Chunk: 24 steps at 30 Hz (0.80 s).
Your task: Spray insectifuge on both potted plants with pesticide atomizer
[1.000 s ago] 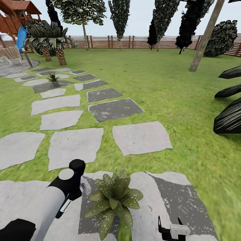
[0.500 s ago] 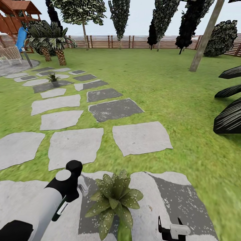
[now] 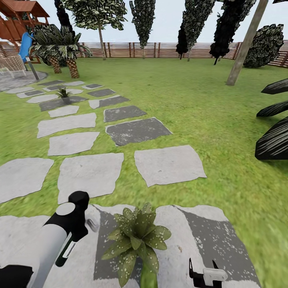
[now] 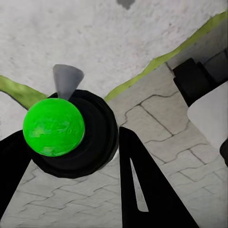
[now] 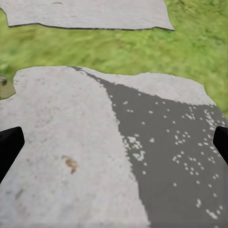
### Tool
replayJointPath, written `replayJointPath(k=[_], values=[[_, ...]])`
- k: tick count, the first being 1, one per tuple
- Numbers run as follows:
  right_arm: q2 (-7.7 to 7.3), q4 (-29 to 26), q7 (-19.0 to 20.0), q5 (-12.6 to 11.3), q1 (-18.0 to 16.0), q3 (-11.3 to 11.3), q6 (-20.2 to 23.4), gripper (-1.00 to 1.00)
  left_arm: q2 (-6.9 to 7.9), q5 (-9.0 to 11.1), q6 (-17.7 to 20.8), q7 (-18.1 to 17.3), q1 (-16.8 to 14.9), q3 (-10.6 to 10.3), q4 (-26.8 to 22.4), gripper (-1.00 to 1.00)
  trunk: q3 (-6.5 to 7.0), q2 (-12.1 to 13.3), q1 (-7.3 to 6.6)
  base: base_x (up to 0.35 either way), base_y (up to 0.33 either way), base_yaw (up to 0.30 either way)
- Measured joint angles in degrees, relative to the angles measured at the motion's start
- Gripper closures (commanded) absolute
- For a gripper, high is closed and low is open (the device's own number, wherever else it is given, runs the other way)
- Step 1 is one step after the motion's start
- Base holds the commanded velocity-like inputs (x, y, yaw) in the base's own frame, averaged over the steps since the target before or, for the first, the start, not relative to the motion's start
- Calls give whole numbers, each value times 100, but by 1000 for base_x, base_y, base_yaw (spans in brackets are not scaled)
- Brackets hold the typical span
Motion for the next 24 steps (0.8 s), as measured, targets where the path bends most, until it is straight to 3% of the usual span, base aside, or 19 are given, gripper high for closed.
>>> replayJointPath(k=[9, 14, 20, 22, 24], values=[[-1, -2, 0, -2, 0, 0, 1, -100, -236, 123, -45, 56, 10, -52, 343, 100, 0, 0, -1, 87, 45, 0], [1, 1, 0, 1, 0, 1, 0, -100, -166, 265, -53, 524, 8, -9, 467, 100, 0, 0, 1, -59, 5, 0], [2, -1, 0, -1, 0, 0, 0, -100, -167, 809, -54, 946, 8, 26, 448, 100, 0, 0, 3, -323, 0, 0], [-1, 2, 0, 0, 0, 0, 0, -100, -151, 1489, -58, 1390, 8, 26, 471, 100, 0, 0, 4, -336, 0, 0], [-3, 2, 0, -1, 0, 0, 0, -100, -142, 1894, -125, 1711, 17, 25, 482, 100, 0, 0, 4, -337, 0, 0]])
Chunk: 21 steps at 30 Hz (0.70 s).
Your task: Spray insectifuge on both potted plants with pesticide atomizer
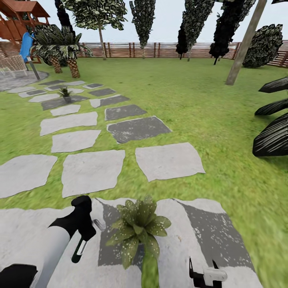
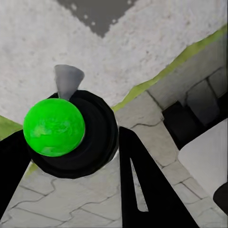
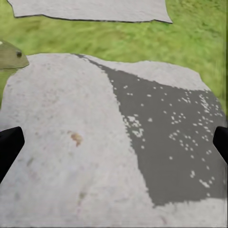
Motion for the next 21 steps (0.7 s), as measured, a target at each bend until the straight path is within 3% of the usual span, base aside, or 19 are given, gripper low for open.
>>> replayJointPath(k=[1, 2, 4, 6, 8, 10, 13, 16, 19, 21], values=[[1, 0, 0, 1, 0, 1, 0, -100, 7, 259, -228, 313, 64, 8, 13, 100, 0, 0, 0, -337, 0, 0], [1, 0, 0, 2, 0, 1, 0, -100, 50, 373, -500, 551, 172, 81, 17, 100, -1, 0, 0, -337, 0, 0], [1, -1, 0, -1, 0, 1, 0, -100, 191, 427, -727, 727, 287, 351, 4, 100, 0, 0, 0, -337, 0, 0], [4, -7, 0, 0, 0, 1, 0, -100, 433, 455, -898, 802, 344, 797, -5, 100, 0, 0, 0, -337, 0, 0], [2, -8, 0, -3, 0, 0, 0, -100, 600, 475, -1327, 820, 426, 1261, -5, 100, 0, 0, 0, -337, 0, 0], [3, -8, 0, -2, 0, 1, 0, -100, 684, 473, -1906, 836, 510, 1857, 2, 100, 0, 0, 0, -337, 0, 0], [0, -8, 0, -5, 0, -1, -7, -100, 725, 466, -2762, 849, 645, 2954, 11, 100, 0, 0, 0, -337, 0, 0], [-1, -9, 0, 1, 0, 0, -9, -100, 707, 492, -3265, 851, 674, 3332, 58, 100, 0, 0, 0, -337, 0, 0], [0, -9, 0, 2, 0, 1, -9, -100, 664, 554, -3518, 854, 704, 3498, 333, 100, 0, 0, 0, -337, -20, 0], [3, -8, -1, 2, 0, 1, -10, -100, 649, 724, -3761, 857, 711, 3551, 487, 100, 0, 0, 0, -329, -107, 0]])
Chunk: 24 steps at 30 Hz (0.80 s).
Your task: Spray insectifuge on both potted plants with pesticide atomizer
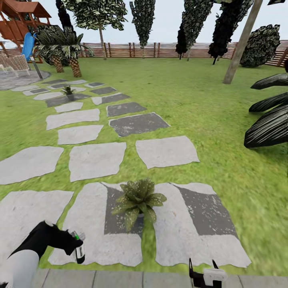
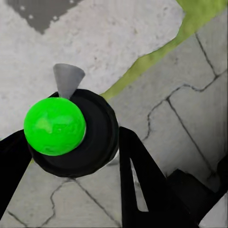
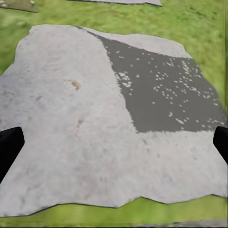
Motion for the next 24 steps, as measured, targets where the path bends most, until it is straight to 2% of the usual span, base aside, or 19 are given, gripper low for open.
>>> replayJointPath(k=[3, 8, 12, 14, 16, 17, 18, 20, 21, 22, 23, 24], values=[[29, 1, 0, 3, -1, 4, 0, -100, 1, 277, -245, 8, 24, 21, 76, 100, 0, 0, 0, -299, -159, 99], [76, 1, 1, 1, -1, 1, 0, -100, 12, 321, -278, 10, 48, 24, 87, 100, 0, 0, -1, -259, -129, 193], [103, -16, 15, 35, 0, 36, 4, -100, 6, 326, -281, 48, 48, 22, 93, 100, 0, 0, -3, -46, -18, 26], [110, -40, 178, 193, -1, 229, 42, -100, 3, 316, -293, 72, 55, 16, 159, 100, 0, 0, -3, -7, -3, 4], [112, -211, 805, 596, -4, 699, 205, -100, -7, 288, -480, 78, 87, -20, 363, 100, 0, 0, -3, -2, -1, 1], [107, -450, 1423, 840, -8, 862, 494, -100, -18, 276, -713, 73, 95, -40, 437, 100, 0, 0, -4, 0, 0, 0], [103, -613, 1789, 916, -23, 878, 717, -100, -20, 270, -794, 68, 97, -59, 456, 100, 0, 0, -4, 0, 0, 0], [77, -1211, 2972, 1043, -117, 961, 1678, -100, -24, 260, -899, 56, 95, -219, 463, 100, 1, 0, -4, 0, 0, 0], [68, -1549, 3645, 1079, -164, 946, 2264, -100, -24, 246, -914, 57, 93, -426, 444, 100, 1, 0, -4, 0, 0, 0], [64, -1783, 4038, 1100, -186, 936, 2627, -100, -24, 236, -917, 59, 92, -613, 435, 100, 0, 0, -4, 0, 0, 0], [62, -2146, 4458, 1102, -221, 928, 3089, -100, -25, 224, -915, 61, 91, -922, 425, 100, 1, 0, -4, 0, 0, 0], [64, -2476, 4692, 1100, -268, 928, 3436, -100, -26, 219, -912, 65, 76, -1172, 414, 100, 1, 0, -4, 0, 0, 0]])
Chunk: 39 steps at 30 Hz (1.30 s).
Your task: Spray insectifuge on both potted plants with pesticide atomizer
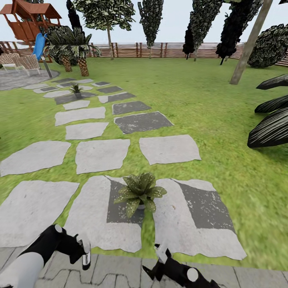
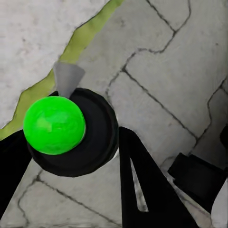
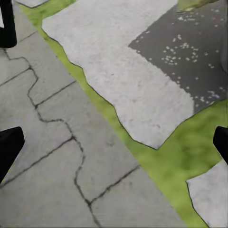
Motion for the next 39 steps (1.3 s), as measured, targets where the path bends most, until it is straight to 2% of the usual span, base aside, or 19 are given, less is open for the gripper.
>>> replayJointPath(k=[1, 3, 4, 7, 9, 10, 12, 15, 16, 19, 22, 27, 34, 39], values=[[3, -256, 133, 13, -57, 5, 261, -100, -6, -2, 4, -1, -21, -156, -8, 100, 0, 0, 0, 0, 0, 0], [29, -555, 335, 152, -169, 16, 574, -100, -34, -6, 6, -23, -45, -274, -11, 100, 0, 0, 0, 0, 0, 0], [53, -726, 539, 451, -282, 17, 848, -100, -95, -86, 6, -30, -58, -350, -12, 100, 0, 0, 0, 0, 0, 0], [65, -811, 687, 794, -438, 13, 1181, -100, -148, -270, 67, -44, -71, -481, -17, 100, -1, 0, 0, 0, 0, 0], [65, -828, 942, 891, -500, 13, 1299, -100, -335, -356, 125, -48, -72, -613, -13, 100, -1, 0, 0, 0, 0, 0], [67, -831, 1063, 919, -520, 16, 1330, -100, -474, -429, 165, -49, -73, -783, -15, 100, -1, 0, 0, 0, 0, 0], [82, -835, 1371, 1122, -645, 18, 1574, -100, -740, -572, 559, -52, -86, -1043, -17, 100, 0, 0, 0, 0, 0, 0], [187, -828, 1675, 1395, -816, 20, 1937, -100, -895, -636, 841, -55, -191, -1105, -14, 100, 0, 0, 0, 0, 0, 0], [250, -834, 1735, 1475, -856, 19, 2025, 100, -947, -714, 909, -59, -271, -1110, -12, 100, 0, 0, 0, 0, 0, 0], [315, -979, 1780, 1528, -922, 17, 2079, 100, -1129, -961, 1081, -70, -357, -1124, -10, 100, 0, 0, 0, 0, 0, 0], [325, -1055, 1806, 1539, -953, 19, 2093, 100, -1191, -1089, 1162, -78, -370, -1113, 1, 100, 0, 0, 0, 0, 0, 0], [331, -1195, 2019, 1550, -993, 25, 2101, 100, -1238, -1111, 1171, -79, -354, -1103, 39, 100, 0, 0, 0, 0, 0, 0], [336, -1268, 2050, 1549, -1001, 26, 2104, 100, -1384, -1080, 1080, -74, -332, -1094, 54, 100, 0, 0, 0, 0, 0, 0], [336, -1266, 2051, 1544, -1000, 26, 2104, 100, -1548, -1004, 749, -47, -331, -1080, 75, 100, 0, 0, 0, 0, 0, 0]])
